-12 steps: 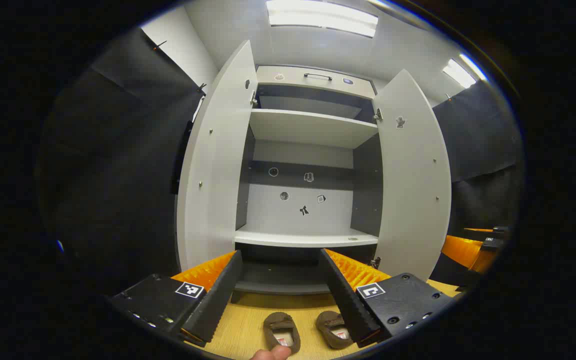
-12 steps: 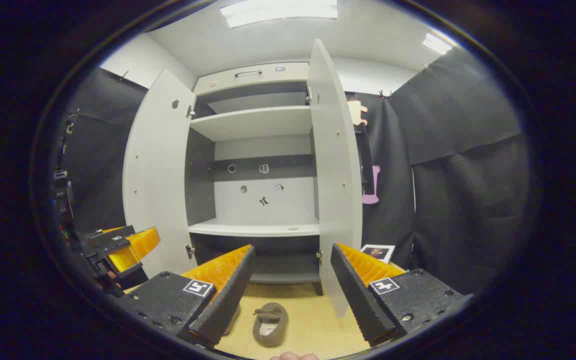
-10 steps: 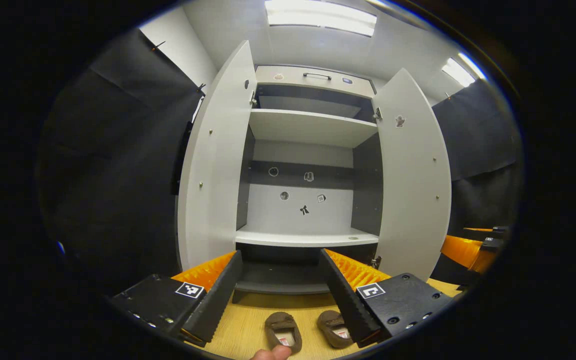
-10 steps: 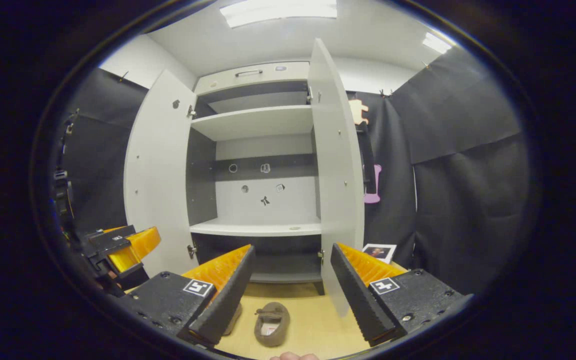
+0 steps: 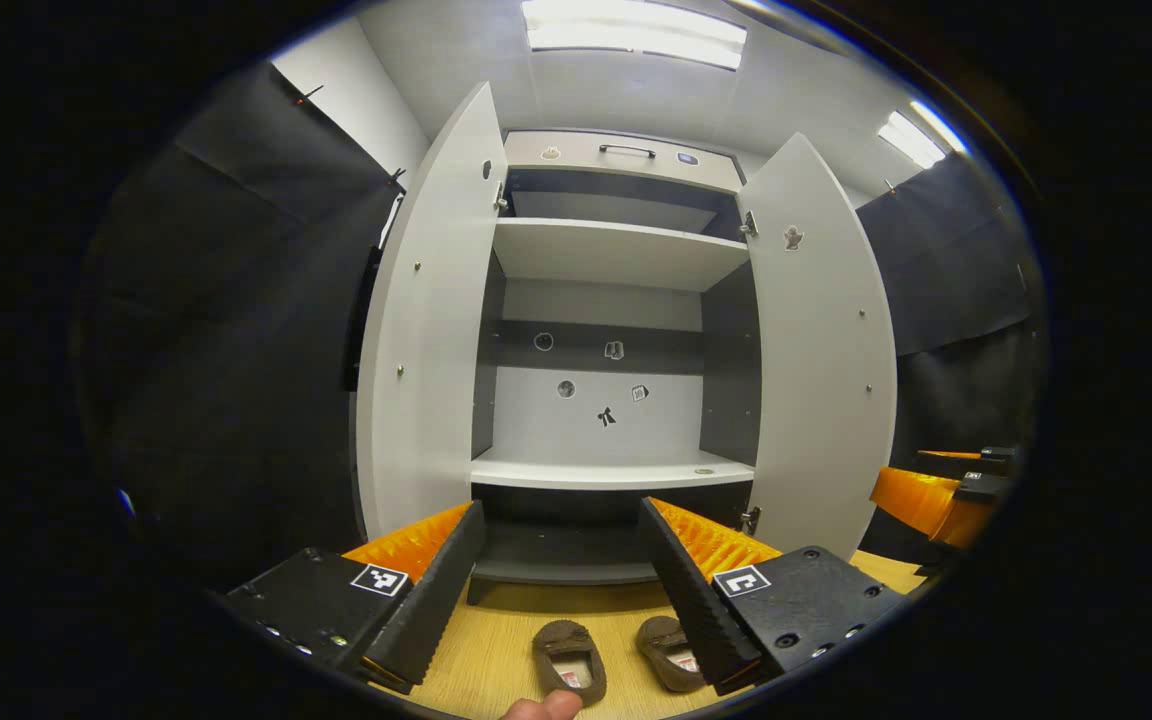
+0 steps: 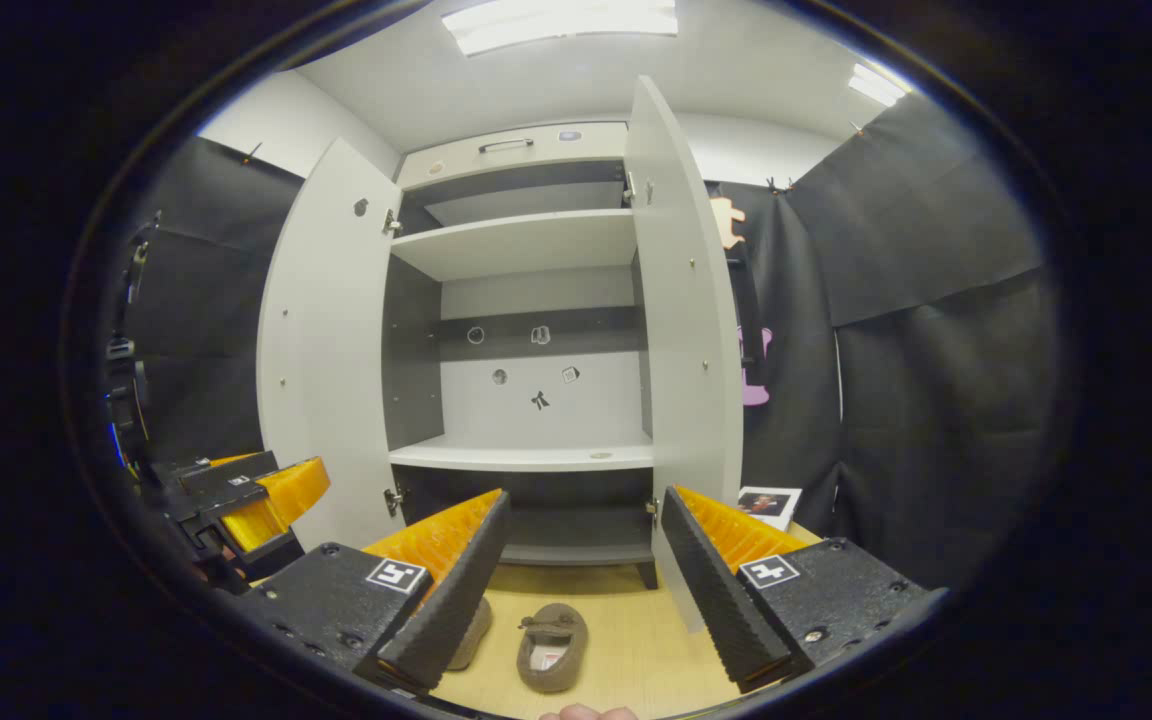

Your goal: Grab one shoe with the right hand and put it into the shoe cabinet, grab the other shoe with the left hand and put it into the shoe cabinet; then close the right door with the right hand and the left door with the left hand.

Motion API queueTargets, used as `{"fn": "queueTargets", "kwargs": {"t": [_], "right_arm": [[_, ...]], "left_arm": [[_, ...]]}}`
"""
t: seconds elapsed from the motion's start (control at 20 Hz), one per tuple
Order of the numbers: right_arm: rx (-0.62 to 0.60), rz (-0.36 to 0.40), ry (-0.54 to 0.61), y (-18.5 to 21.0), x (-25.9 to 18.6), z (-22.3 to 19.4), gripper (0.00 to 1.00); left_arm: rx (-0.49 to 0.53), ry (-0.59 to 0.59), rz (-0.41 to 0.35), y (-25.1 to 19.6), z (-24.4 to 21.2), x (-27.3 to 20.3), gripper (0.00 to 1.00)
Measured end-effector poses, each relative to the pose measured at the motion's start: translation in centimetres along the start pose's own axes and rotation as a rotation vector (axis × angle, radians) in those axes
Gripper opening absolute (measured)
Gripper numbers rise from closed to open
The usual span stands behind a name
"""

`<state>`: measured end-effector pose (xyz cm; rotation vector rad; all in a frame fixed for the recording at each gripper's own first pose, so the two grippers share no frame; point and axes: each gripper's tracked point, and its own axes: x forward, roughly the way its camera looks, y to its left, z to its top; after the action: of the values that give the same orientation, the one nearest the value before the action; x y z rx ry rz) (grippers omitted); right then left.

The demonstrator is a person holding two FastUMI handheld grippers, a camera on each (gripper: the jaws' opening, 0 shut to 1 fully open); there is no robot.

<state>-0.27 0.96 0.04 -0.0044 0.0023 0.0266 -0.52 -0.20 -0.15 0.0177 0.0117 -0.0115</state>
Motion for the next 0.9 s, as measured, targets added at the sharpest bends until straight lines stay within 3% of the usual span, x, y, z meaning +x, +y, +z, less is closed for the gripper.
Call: {"fn": "queueTargets", "kwargs": {"t": [0.75,0.8,0.9], "right_arm": [[-0.021,0.036,0.012,0.5,0.1,-0.3,0.99],[-0.022,0.041,0.017,0.8,0.5,-0.4,0.94],[-0.031,0.061,0.026,1.4,1.2,-0.8,0.99]], "left_arm": [[0.008,-0.011,0.019,0.3,0.6,-0.4,0.95],[0.010,-0.012,0.022,0.3,0.7,-0.4,0.95],[0.013,-0.008,0.027,0.4,0.6,-0.4,0.95]]}}
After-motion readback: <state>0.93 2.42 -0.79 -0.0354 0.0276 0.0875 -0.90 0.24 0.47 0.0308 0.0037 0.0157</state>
